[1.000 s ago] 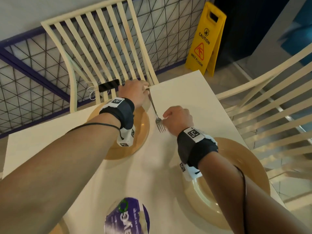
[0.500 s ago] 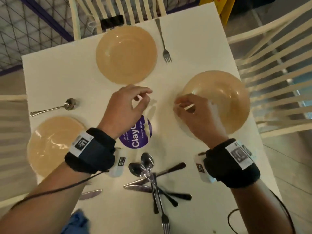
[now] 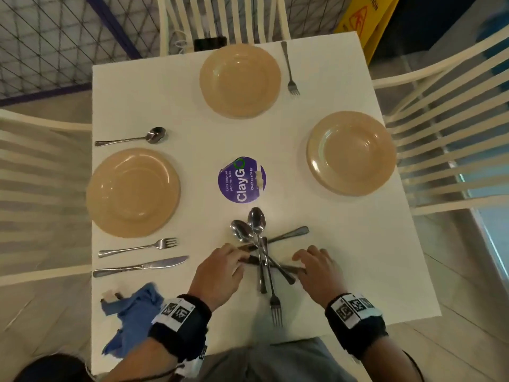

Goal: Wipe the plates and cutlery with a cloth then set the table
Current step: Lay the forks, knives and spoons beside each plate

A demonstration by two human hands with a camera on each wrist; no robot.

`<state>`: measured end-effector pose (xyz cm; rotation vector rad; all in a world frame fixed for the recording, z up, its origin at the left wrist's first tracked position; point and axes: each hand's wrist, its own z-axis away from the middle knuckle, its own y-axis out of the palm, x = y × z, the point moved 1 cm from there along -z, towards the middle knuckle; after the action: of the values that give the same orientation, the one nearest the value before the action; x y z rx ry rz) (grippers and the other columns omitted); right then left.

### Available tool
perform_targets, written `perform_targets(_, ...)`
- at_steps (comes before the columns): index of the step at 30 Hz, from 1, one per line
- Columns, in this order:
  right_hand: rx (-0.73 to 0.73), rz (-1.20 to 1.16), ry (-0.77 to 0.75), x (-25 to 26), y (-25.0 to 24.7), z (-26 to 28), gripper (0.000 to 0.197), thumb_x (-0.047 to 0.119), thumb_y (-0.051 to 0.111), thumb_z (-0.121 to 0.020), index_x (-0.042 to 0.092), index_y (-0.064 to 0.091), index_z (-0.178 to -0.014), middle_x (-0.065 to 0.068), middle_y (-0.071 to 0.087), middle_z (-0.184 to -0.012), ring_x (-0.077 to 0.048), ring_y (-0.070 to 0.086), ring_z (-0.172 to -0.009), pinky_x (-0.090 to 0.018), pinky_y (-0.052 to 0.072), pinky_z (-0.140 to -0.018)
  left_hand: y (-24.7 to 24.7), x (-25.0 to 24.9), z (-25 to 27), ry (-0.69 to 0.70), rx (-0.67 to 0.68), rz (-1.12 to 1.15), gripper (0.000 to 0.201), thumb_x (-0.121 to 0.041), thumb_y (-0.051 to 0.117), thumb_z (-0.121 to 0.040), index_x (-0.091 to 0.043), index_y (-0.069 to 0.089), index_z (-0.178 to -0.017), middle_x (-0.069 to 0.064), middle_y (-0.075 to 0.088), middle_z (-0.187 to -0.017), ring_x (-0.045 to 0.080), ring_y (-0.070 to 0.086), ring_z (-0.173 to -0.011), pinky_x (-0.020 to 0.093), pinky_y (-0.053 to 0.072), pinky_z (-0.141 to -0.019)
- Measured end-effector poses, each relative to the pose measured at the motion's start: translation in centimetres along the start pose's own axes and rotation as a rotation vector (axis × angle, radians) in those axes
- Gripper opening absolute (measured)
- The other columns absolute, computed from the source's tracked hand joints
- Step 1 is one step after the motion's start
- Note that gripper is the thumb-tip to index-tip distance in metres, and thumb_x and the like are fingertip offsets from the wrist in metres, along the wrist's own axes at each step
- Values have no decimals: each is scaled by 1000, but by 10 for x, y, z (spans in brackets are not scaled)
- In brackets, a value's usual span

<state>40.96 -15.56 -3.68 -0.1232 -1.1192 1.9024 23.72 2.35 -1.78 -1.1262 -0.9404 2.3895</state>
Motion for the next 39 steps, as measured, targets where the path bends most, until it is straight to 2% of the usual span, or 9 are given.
perform_targets(3,-62,39,4,-6,8,5,26,23,64,-90,26,64,-116,5,61,-115,-23,52,-111,-36,48,-85,16,-13,4,128,9,-38,36,-24,54,-98,-30,60,-133,-12,52,-128,10,52,-114,32,53,-87)
perform_targets(7,-85,119,-56,-8,14,11,17,24,61,-91,18,66,-106,-1,61,-106,-29,57,-103,-41,50,-77,43,-30,-4,337,13,-286,36,-30,56,-92,-29,62,-128,-5,54,-134,24,49,-124,43,50,-96)
perform_targets(10,-46,154,-62,-9,14,11,20,27,56,-93,17,61,-109,-2,58,-112,-28,53,-107,-41,50,-83,57,-35,-8,372,10,-432,39,-39,61,-88,-33,61,-126,-4,56,-139,26,50,-124,44,47,-100)
perform_targets(15,26,87,-2,-20,10,11,23,21,58,-85,14,56,-107,-4,54,-114,-25,50,-107,-38,50,-88,62,-32,-8,369,19,-529,42,-44,65,-84,-31,61,-124,-3,61,-134,29,53,-126,46,51,-97)
perform_targets(22,147,-64,-1,-58,3,21,23,26,64,-82,22,65,-105,2,55,-105,-19,54,-100,-25,40,-80,63,-28,-9,346,-48,-499,44,-46,42,-87,-29,68,-118,-3,67,-124,25,47,-125,40,56,-95)
perform_targets(27,267,-233,46,-92,-11,29,14,23,73,-81,27,71,-94,5,64,-94,-13,58,-88,-19,41,-68,65,-28,-9,369,-86,-482,45,-44,45,-88,-26,66,-124,-1,65,-127,27,51,-127,42,54,-100)
perform_targets(31,311,-433,76,-122,-29,38,12,22,77,-82,32,72,-85,6,70,-86,-8,61,-79,-19,45,-70,65,-31,-10,313,-81,-501,44,-44,54,-88,-27,65,-127,-2,66,-126,28,52,-126,45,56,-96)
perform_targets(34,290,-557,75,-141,-44,44,10,15,77,-83,24,77,-87,4,71,-80,-10,60,-73,-19,48,-64,68,-40,-10,245,-70,-457,52,-37,67,-87,-31,56,-137,-3,59,-137,30,48,-135,50,49,-104)
perform_targets(39,229,-784,88,-170,-68,56,13,8,77,-84,13,77,-96,3,69,-77,-9,60,-74,-18,48,-64,52,-90,-12,206,-161,-146,56,-41,48,-97,-34,37,-152,-12,44,-147,12,33,-139,40,34,-117)
